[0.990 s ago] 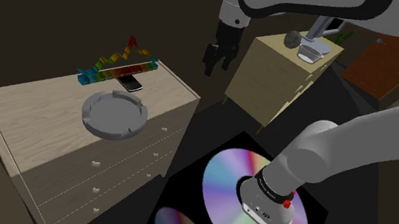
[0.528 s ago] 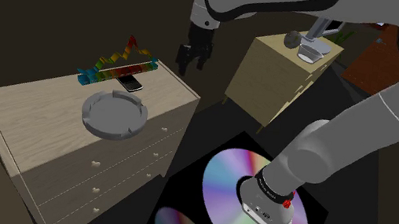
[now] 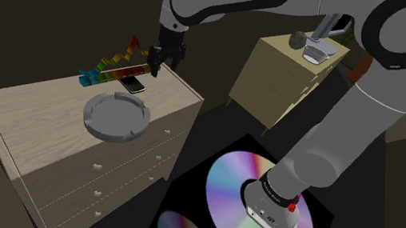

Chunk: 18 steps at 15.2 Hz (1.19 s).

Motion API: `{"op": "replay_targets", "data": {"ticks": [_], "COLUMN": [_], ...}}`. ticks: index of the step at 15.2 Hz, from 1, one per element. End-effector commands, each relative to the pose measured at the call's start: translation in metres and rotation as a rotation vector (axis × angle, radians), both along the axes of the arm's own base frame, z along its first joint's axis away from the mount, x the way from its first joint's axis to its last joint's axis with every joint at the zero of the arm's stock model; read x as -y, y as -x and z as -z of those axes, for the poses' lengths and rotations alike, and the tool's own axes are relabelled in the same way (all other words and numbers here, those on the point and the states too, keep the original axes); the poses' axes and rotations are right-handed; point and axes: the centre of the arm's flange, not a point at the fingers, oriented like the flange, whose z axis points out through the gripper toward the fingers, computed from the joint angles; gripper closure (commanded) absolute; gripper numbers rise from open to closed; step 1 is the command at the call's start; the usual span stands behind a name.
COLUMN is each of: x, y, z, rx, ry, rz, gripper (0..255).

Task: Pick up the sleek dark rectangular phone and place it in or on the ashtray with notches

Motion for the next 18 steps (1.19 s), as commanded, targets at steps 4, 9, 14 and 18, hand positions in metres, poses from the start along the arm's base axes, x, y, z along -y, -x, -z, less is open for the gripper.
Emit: {"op": "replay_targets", "data": {"ticks": [4,9,14,18], "x": [-0.039,-0.07,-0.072,-0.072], "y": [-0.042,-0.077,-0.076,-0.076], "z": [0.023,0.042,0.069,0.082], "rx": [0.011,0.02,0.02,0.02], "ry": [-0.024,-0.043,-0.043,-0.043], "rz": [-0.032,-0.058,-0.058,-0.058], "gripper": [0,0,0,0]}}
